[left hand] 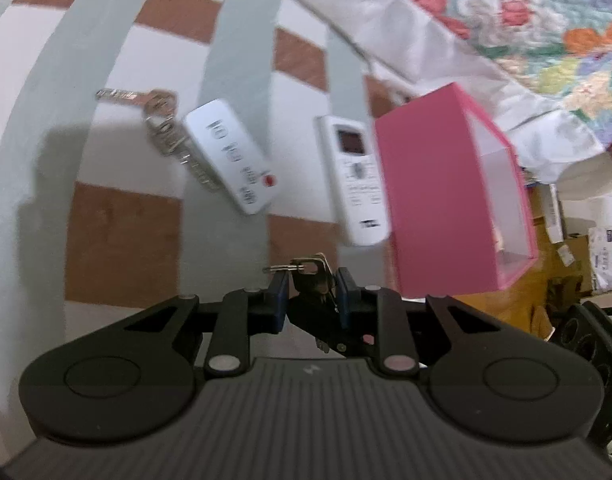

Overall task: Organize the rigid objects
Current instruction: 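Carry the keys into the pink box and open the left gripper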

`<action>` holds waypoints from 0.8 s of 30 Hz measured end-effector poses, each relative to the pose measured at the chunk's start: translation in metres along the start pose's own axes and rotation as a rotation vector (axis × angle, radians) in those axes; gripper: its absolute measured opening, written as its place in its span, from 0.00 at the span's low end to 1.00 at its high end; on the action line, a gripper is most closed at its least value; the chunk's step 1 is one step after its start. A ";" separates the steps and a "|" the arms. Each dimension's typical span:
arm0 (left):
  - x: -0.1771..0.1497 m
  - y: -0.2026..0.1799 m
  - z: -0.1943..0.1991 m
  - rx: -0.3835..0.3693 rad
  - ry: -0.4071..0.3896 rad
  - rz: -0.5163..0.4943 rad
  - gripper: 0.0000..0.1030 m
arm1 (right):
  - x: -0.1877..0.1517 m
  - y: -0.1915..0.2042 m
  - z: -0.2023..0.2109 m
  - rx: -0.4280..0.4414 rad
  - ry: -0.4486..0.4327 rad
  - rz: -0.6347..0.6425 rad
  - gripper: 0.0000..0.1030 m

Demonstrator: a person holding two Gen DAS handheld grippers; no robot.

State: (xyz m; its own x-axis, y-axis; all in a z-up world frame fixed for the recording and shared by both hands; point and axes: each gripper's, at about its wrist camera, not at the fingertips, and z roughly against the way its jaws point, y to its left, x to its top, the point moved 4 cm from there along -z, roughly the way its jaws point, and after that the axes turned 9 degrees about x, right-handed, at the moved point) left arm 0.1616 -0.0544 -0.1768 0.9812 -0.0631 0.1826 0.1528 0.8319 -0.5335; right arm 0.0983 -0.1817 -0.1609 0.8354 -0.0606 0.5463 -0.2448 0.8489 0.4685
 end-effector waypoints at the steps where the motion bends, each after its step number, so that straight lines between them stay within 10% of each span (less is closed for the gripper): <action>1: -0.001 -0.007 0.006 -0.004 -0.015 -0.013 0.22 | 0.002 0.002 0.008 -0.004 -0.008 0.012 0.06; 24: 0.028 -0.226 0.062 0.010 -0.070 -0.429 0.19 | 0.067 -0.024 0.175 -0.140 -0.152 0.066 0.06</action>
State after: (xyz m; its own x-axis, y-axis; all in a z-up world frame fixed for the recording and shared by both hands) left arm 0.1476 -0.2103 0.0004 0.8187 -0.3669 0.4418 0.5433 0.7440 -0.3890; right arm 0.0743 -0.2978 -0.0137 0.7330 -0.0718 0.6764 -0.2175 0.9175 0.3331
